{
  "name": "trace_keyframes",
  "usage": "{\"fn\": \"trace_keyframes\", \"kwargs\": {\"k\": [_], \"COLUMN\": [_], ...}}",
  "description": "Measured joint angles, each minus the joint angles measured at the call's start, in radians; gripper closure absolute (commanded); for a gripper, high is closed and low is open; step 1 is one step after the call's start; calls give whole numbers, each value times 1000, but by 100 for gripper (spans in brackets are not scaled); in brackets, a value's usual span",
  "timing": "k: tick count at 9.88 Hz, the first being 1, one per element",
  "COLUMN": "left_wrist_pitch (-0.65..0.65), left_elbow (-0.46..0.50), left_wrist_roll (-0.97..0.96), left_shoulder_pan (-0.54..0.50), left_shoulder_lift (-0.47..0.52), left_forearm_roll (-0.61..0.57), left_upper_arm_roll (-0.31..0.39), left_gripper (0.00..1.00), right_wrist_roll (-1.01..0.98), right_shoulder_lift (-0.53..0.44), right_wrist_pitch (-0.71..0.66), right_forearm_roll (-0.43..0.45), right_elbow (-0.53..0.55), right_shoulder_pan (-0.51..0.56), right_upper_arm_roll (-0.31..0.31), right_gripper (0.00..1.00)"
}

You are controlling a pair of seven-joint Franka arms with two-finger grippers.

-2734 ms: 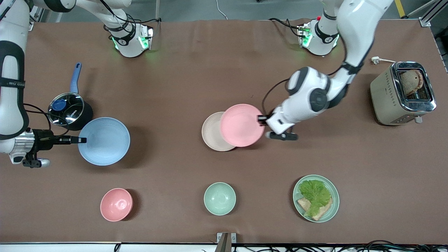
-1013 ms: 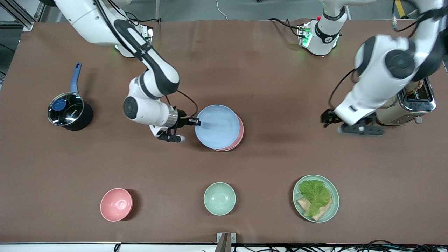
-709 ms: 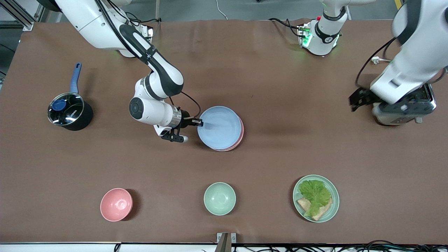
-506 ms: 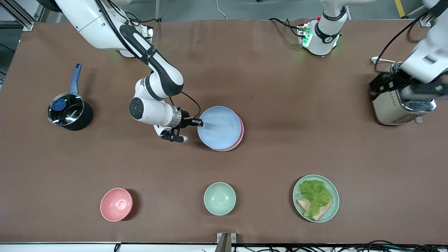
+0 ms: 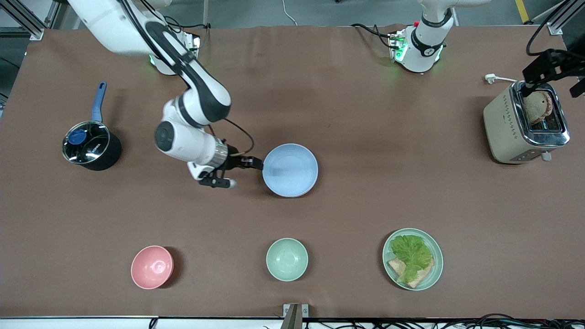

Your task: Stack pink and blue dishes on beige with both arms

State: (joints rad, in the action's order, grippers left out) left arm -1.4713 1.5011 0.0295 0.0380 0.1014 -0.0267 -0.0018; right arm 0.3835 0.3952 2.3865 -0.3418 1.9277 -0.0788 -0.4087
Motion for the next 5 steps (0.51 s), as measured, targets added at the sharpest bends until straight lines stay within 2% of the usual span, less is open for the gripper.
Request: {"fn": "trace_keyframes", "kwargs": {"k": [2, 3, 5], "left_wrist_pitch": [19, 21, 21], "left_elbow": [-4, -4, -6], "left_wrist_roll": [18, 18, 17], "left_shoulder_pan": [-1, 0, -4], "left_shoulder_lift": [-1, -1, -5], "left_forearm_roll": [9, 9, 9], "left_upper_arm_roll": [20, 20, 20], "left_gripper": [0, 0, 0], "right_wrist_roll": [103, 118, 118], "right_shoulder_lift": [-164, -235, -335], "right_wrist_pitch": [-184, -268, -369], "right_forearm_roll": [264, 355, 405], "right_elbow": [-17, -36, -97], "right_shoulder_pan": [74, 89, 95], "right_upper_arm_roll": [56, 112, 226], "right_gripper": [0, 0, 0]}}
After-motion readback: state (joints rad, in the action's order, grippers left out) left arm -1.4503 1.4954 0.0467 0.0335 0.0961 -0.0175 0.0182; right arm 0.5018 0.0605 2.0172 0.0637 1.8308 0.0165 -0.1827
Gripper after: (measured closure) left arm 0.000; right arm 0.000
